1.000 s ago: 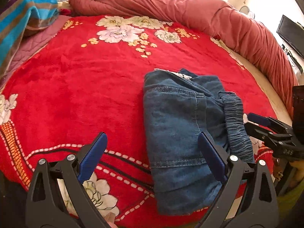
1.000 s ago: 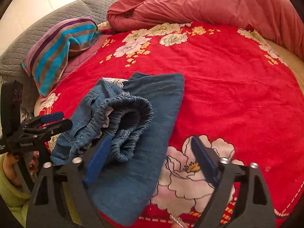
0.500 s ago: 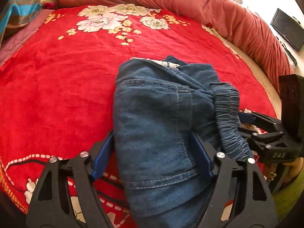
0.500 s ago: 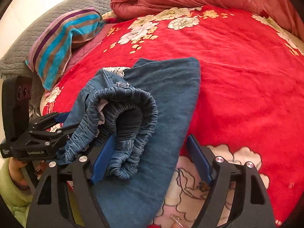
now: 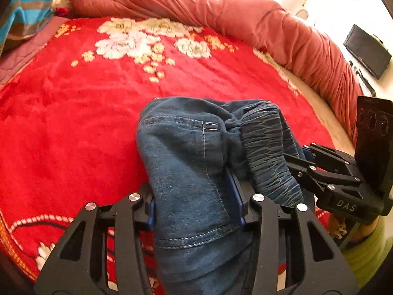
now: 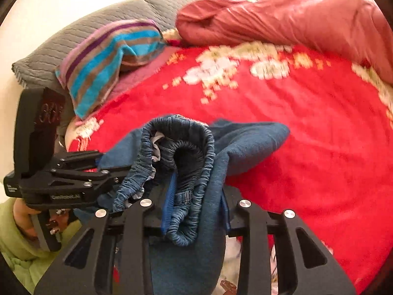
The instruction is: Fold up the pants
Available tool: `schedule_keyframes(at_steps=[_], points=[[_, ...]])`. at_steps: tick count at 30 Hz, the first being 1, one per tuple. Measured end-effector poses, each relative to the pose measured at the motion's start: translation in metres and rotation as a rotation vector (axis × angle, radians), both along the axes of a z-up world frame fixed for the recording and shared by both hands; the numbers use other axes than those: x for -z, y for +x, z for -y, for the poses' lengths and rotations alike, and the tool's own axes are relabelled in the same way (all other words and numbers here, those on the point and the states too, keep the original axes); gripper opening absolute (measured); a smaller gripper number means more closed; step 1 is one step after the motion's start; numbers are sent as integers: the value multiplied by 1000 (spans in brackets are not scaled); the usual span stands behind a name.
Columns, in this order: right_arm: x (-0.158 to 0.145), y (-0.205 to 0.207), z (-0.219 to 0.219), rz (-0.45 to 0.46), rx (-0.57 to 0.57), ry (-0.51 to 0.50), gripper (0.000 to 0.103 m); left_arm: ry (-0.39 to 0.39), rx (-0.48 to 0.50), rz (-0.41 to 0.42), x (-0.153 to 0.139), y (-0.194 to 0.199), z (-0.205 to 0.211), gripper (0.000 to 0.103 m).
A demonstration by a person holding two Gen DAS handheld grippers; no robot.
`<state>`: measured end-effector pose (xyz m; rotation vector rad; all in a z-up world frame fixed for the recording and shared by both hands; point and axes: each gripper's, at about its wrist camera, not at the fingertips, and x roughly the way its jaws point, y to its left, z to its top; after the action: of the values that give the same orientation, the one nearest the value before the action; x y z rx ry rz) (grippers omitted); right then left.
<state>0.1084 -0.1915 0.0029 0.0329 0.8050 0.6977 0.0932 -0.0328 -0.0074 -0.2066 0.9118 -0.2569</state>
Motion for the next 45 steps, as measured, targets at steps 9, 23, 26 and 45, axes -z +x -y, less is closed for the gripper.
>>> schedule_keyframes(at_steps=[9,23,26,45], points=[[-23,29,-19,88,-25,-18,30,61,-51,93,-25,22,-11,36],[9,54,-28,49,46,-144,39,100,-58,55,0,38,-15,46],[19,51,-28,53,85,-210,51,125,-58,43,6,38,-14,49],[6,23,2,43,197,-135,93,105,-90,69,-9,10,-24,88]])
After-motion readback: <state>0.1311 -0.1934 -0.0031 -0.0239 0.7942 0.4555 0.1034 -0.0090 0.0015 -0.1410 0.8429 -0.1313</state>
